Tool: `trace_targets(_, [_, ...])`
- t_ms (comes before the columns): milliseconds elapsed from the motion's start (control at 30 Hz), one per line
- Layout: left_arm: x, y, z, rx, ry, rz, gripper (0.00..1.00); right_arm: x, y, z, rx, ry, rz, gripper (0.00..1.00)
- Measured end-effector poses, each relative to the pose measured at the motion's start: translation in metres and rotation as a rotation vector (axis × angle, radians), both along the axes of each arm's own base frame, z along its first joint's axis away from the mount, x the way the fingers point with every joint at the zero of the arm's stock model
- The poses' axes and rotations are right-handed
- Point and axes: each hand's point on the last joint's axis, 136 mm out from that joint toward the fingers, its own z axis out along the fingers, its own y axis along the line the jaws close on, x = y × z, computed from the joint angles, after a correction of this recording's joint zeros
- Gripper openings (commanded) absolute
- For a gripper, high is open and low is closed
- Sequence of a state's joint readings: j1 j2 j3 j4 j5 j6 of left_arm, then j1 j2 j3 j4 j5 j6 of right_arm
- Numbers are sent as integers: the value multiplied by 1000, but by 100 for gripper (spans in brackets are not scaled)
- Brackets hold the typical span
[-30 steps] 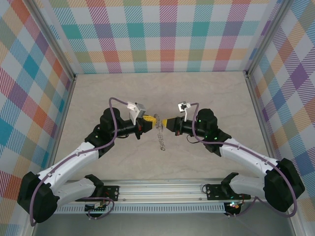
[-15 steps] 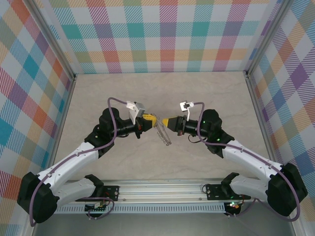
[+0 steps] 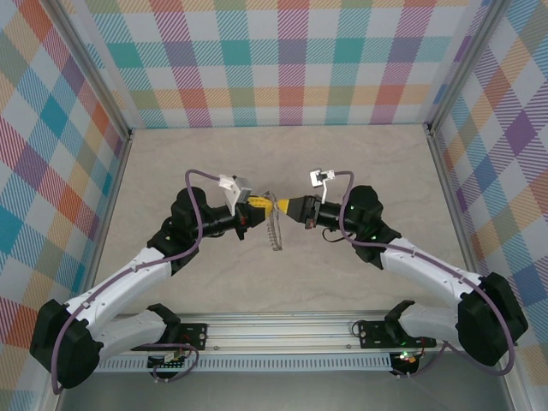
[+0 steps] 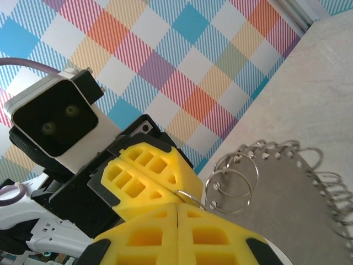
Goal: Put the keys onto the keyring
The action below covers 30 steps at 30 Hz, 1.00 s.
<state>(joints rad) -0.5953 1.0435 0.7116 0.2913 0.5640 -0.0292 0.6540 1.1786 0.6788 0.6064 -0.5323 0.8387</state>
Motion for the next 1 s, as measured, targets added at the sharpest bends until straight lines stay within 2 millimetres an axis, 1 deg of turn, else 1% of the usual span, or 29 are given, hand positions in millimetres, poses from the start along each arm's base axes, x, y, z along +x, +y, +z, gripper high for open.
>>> trace_targets(300, [0,0,0,0,0,0,0,9,0,-1,4,11,-18,0])
trace_targets(433, [0,0,0,-1,1,1,0,16,-5,2,18,3,-49,0])
trace_targets(600, [-1,0,2,-6,-3,-3,0,24,-13,-7,15,32,-82,0])
trace_targets(767, [-1,0,7,-17,-19,-3,0,24,-11,-11,10,47,-72,0])
trace_targets(1000, [-1,0,9,-22,-26,-3,0,21,-11,-9,11,45,-62,0])
